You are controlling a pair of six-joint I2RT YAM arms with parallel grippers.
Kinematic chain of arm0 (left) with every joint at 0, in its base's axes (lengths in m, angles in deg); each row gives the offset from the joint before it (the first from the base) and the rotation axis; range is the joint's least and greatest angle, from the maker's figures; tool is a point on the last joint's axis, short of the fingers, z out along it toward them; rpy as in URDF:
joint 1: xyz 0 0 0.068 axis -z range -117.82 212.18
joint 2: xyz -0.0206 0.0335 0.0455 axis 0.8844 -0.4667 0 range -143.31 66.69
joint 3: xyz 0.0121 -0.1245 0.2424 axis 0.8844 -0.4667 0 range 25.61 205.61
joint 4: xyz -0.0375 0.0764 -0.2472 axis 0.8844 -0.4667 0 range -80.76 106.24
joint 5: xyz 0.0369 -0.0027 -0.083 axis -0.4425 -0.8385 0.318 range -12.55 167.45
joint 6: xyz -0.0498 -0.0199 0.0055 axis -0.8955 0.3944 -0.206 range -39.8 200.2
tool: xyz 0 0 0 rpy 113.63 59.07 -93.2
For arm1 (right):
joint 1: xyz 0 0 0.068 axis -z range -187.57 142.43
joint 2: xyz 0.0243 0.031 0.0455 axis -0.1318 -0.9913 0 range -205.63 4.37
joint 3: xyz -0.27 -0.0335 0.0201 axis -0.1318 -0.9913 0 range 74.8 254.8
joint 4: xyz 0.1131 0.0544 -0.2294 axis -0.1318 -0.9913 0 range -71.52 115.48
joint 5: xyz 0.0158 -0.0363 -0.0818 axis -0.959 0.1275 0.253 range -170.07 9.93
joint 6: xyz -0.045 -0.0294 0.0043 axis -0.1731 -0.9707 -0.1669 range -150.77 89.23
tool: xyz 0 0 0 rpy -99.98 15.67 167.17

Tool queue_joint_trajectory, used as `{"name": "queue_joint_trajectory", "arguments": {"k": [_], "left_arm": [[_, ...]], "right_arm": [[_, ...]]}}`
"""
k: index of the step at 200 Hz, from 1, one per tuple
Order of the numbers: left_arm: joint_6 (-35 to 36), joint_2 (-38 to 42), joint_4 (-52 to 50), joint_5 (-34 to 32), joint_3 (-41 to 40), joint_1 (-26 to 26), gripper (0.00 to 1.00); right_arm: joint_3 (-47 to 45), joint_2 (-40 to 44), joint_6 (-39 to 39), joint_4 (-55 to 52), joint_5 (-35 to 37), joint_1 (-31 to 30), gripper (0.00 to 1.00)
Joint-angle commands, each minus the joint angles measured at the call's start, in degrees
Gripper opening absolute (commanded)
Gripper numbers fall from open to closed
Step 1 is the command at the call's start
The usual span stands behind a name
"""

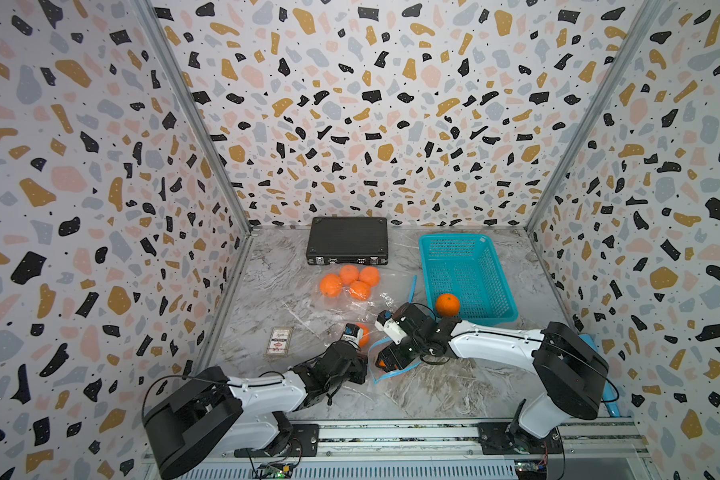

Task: Open the zip-top bag and take out the orange
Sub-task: Pick up the orange from the zipper food storage bag.

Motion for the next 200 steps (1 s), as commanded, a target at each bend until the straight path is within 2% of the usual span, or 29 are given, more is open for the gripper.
{"name": "queue_joint_trajectory", "arguments": {"k": [1,25,52,72,87,107,167,200], "left_arm": [[-1.22,-0.42,0.04,-3.73,-0.14,0.03,0.00],[-1.11,0.58,-2.81,-5.16,0.43,0.03,0.00],[-1.54,1.69,-1.84,-3.83,-0.40,0.05,0.00],[-2.17,2.73,-2.98,-3.95,-0.38,-0.01,0.00],[-2.48,3.49,-4.86,-4.72,0.09,0.00,0.00],[-3.24,4.44,-7.77,-6.55,0.61,-0.09,0.00],[-3.90,6.21,-8.59,-4.03,-0.13,-3.19,0.00],[-3.79,3.36,-7.03,-3.05,0.67,-3.16,0.00]], "right_arm": [[1.96,0.52,0.03,-5.09,1.04,0.25,0.84],[2.12,-1.51,1.09,-5.63,-1.40,0.10,0.82],[1.65,-1.25,0.69,-4.53,1.40,0.14,0.78],[3.24,-2.89,1.02,-5.56,0.39,0.34,0.78],[3.54,-2.72,1.27,-6.07,-0.06,0.29,0.69],[3.37,0.72,1.60,-7.41,-0.31,0.40,0.64],[1.64,12.70,2.58,-11.56,1.86,1.80,0.62],[-0.90,18.32,3.58,-8.55,2.22,3.15,0.61]]}}
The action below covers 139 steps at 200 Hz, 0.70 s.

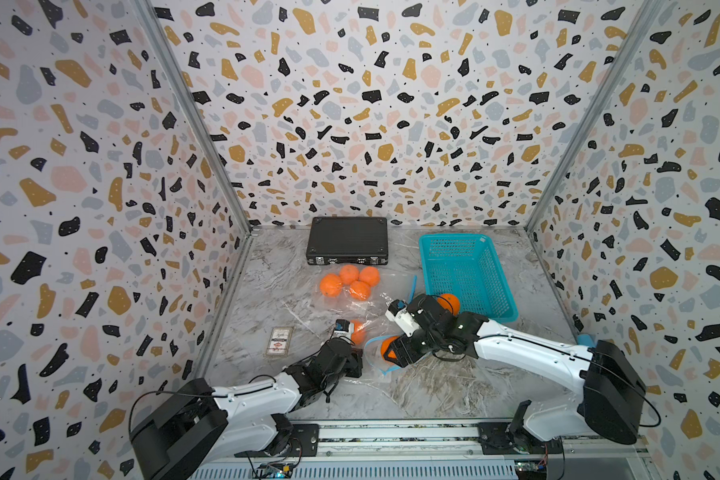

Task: Open the zip-top bag and take out the orange
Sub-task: Pick up the orange from the zipper food storage bag.

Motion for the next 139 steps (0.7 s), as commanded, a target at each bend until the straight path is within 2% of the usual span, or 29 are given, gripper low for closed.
{"name": "queue_joint_trajectory", "arguments": {"k": [1,24,60,73,88,102,139], "left_arm": [[-0.02,-2.69,-3.26,-0.95,0.30,-0.69,0.00],[-0.11,-4.20,-2.11,0.35,1.18,-0.67,0.00],[0.13,-0.19,-9.13,-3.56,3.52,-0.73,0.00],[-0.15,0.63,-9.17,-3.46,2.93,-0.87,0.00],[-0.36,0.63,-8.56,-3.36,2.27,-0.84,0.00],[-0.22,1.05,-8.09,-2.69,2.14,-0.92,0.00],[-0.38,7.31,-14.22,-3.80,2.41,-0.90,0.00]], "right_arm": [[-1.85,4.75,1.19,-0.68,1.25,1.73,0.61],[-1.68,7.05,0.74,-2.58,0.62,2.85,0.60],[-0.63,14.22,1.73,-1.80,-3.17,5.30,0.59],[-1.94,13.16,3.65,1.75,-8.55,7.69,0.59],[-5.16,10.27,8.45,11.73,-17.85,9.91,0.57],[-5.03,6.96,9.58,13.25,-18.39,9.87,0.51],[-4.59,6.55,9.37,14.69,-19.58,9.97,0.51]]}}
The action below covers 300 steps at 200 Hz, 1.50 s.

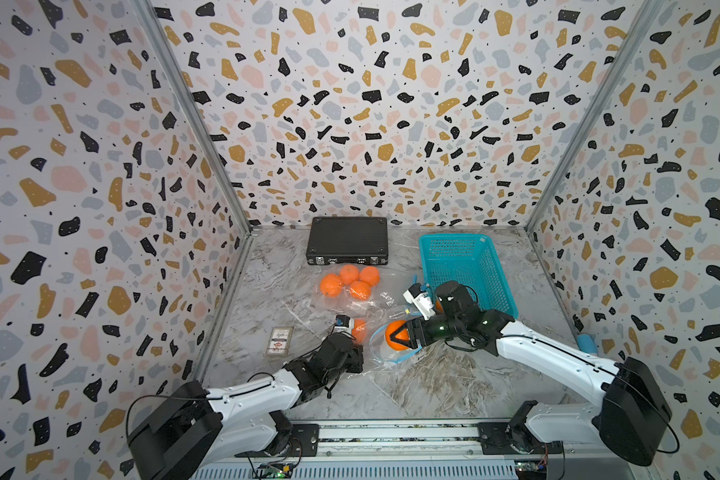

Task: Open the zip-top bag and take out the orange
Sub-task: Pick up the orange from the zipper food storage bag, then place the orange in the zipper food storage bag, then pick up the orange from the zipper food storage bag.

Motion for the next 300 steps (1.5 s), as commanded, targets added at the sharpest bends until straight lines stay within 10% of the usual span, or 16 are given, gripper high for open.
{"name": "queue_joint_trajectory", "arguments": {"k": [1,71,161,201,300], "left_arm": [[-0.31,4.65,-6.90,-2.86,-0.41,-0.39,0.00],[-0.94,26.85,-22.09,-0.89,-1.49,-0.62,0.00],[1.44,17.94,-12.38,0.90,2.68,2.93,0.65],[0.89,11.41,-7.74,1.75,3.11,3.62,0.62],[0.15,12.54,-10.14,-2.10,1.71,3.63,0.56]], "right_arm": [[1.49,2.75,1.04,2.91,-3.09,0.14,0.52],[-2.94,-3.23,5.96,9.40,0.37,-1.28,0.54],[0.07,-16.43,5.34,8.30,5.54,-5.19,0.58],[4.13,-16.50,2.06,-1.89,12.43,-7.54,0.84],[12.15,-23.51,-0.82,-9.79,19.83,-10.44,0.81]]}}
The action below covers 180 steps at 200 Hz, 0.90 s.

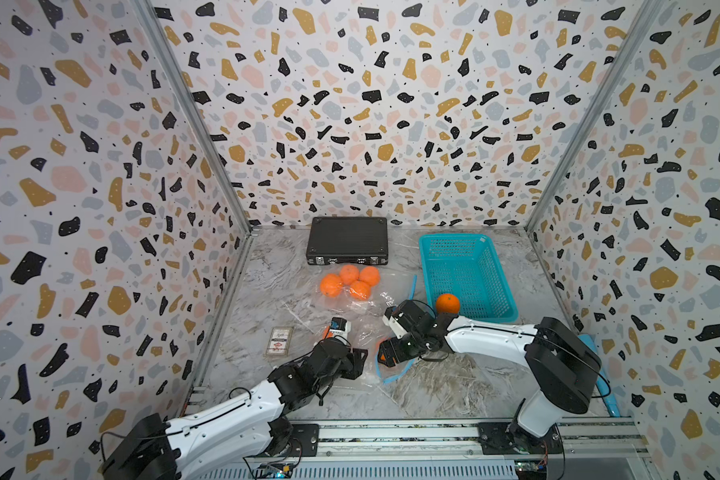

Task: Open the zip-top bag and take out the orange
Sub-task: Pick up the orange from the zipper food storage bag.

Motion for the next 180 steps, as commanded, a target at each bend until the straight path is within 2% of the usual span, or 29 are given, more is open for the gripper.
{"name": "queue_joint_trajectory", "arguments": {"k": [1,16,31,66,91,115,180], "left_arm": [[0.09,-0.18,1.49,-1.58,0.07,0.25,0.56],[-0.31,-0.84,1.86,-2.18,-0.32,0.23,0.53],[-0.72,-2.29,1.95,-3.52,-0.42,0.21,0.51],[-1.42,-6.71,1.44,-7.85,0.35,0.18,0.45],[-1.78,-9.12,2.09,-9.58,0.19,0.04,0.41],[-1.94,-9.73,2.24,-8.88,0.36,-0.19,0.38],[-0.69,4.57,-8.31,-7.01,4.24,-0.29,0.51]], "right_arm": [[3.70,-1.54,-1.78,-3.65,2.79,-0.44,0.79],[4.86,-1.91,-2.31,-6.70,4.69,-0.38,0.62],[2.78,0.76,-1.51,-5.18,3.38,-0.47,0.57],[0.68,6.41,-2.11,-6.53,2.68,-0.31,0.63],[-0.06,8.44,-2.65,-6.18,0.13,-0.16,0.62],[-0.74,11.66,-2.85,-7.45,0.64,0.35,0.60],[1.99,26.78,-4.45,-21.08,0.91,5.67,0.59]]}}
